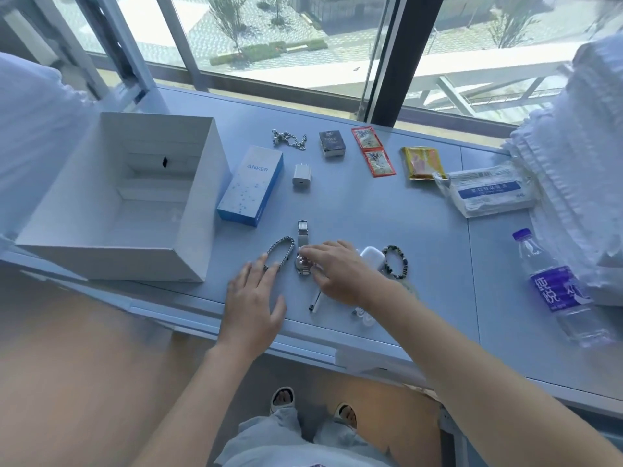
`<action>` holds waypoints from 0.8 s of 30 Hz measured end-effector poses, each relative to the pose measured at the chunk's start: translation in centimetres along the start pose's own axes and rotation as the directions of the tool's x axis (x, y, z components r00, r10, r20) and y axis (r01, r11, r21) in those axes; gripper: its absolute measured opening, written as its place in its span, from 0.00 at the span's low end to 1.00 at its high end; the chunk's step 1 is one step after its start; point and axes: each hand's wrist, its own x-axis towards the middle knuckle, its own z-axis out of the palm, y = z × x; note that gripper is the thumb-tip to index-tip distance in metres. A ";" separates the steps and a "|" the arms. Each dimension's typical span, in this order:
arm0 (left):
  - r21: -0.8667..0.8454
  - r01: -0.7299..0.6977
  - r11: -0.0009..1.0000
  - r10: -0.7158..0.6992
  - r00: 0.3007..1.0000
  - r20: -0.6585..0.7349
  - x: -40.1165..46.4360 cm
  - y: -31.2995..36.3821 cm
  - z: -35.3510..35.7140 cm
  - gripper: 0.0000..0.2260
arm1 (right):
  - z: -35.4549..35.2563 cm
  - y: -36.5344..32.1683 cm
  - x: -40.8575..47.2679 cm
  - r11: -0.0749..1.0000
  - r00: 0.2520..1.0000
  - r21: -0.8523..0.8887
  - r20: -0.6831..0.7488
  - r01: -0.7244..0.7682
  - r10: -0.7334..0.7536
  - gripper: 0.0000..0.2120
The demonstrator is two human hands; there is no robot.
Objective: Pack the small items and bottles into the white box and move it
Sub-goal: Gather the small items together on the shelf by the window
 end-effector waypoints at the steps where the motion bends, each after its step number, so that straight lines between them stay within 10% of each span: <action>1: 0.009 -0.005 1.000 0.005 1.000 0.006 -0.2 0.1 0.0 0.28 | 0.4 -0.2 -0.5 0.999 1.000 -0.027 -0.004 0.019 -0.020 0.20; 24: 0.001 -0.236 0.972 0.236 0.971 -0.046 -2.8 0.5 1.1 0.28 | 2.9 -0.6 -4.3 0.992 0.934 0.030 -0.343 0.119 -0.102 0.08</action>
